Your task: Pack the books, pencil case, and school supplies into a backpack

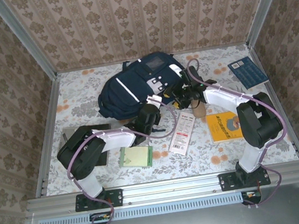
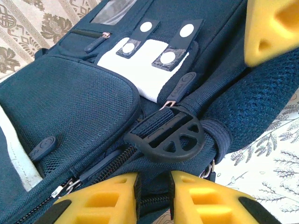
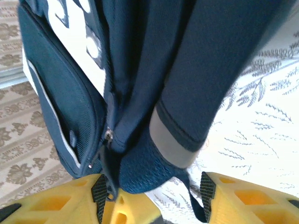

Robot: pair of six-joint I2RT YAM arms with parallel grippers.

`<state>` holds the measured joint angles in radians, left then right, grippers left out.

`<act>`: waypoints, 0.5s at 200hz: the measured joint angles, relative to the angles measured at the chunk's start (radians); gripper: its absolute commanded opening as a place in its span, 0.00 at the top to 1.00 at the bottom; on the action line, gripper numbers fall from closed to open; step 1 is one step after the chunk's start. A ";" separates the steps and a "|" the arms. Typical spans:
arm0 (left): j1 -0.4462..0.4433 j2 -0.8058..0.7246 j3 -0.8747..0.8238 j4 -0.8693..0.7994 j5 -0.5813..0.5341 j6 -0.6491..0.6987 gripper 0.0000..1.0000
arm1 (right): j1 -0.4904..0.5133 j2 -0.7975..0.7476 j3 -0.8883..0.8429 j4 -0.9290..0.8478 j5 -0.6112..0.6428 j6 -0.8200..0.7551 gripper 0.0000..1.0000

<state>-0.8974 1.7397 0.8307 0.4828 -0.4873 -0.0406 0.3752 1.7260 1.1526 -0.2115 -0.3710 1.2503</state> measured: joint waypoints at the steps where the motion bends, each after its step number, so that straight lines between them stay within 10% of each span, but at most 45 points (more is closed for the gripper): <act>1: 0.000 0.000 0.000 0.000 0.000 0.000 0.76 | 0.001 0.000 -0.001 0.001 0.000 0.000 0.44; 43: 0.003 0.000 0.001 -0.010 0.019 -0.012 0.76 | 0.023 0.055 -0.026 0.062 0.001 0.016 0.55; 82: 0.002 -0.026 -0.012 -0.011 0.019 -0.013 0.75 | 0.023 0.117 0.008 0.088 0.004 0.025 1.00; 100: 0.000 -0.076 -0.041 -0.009 0.014 -0.016 0.75 | 0.023 0.121 0.027 0.077 0.008 0.028 1.00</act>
<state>-0.8978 1.6634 0.7895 0.4740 -0.4728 -0.0563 0.3977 1.8473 1.1801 -0.1341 -0.3634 1.2785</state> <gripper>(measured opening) 0.247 0.063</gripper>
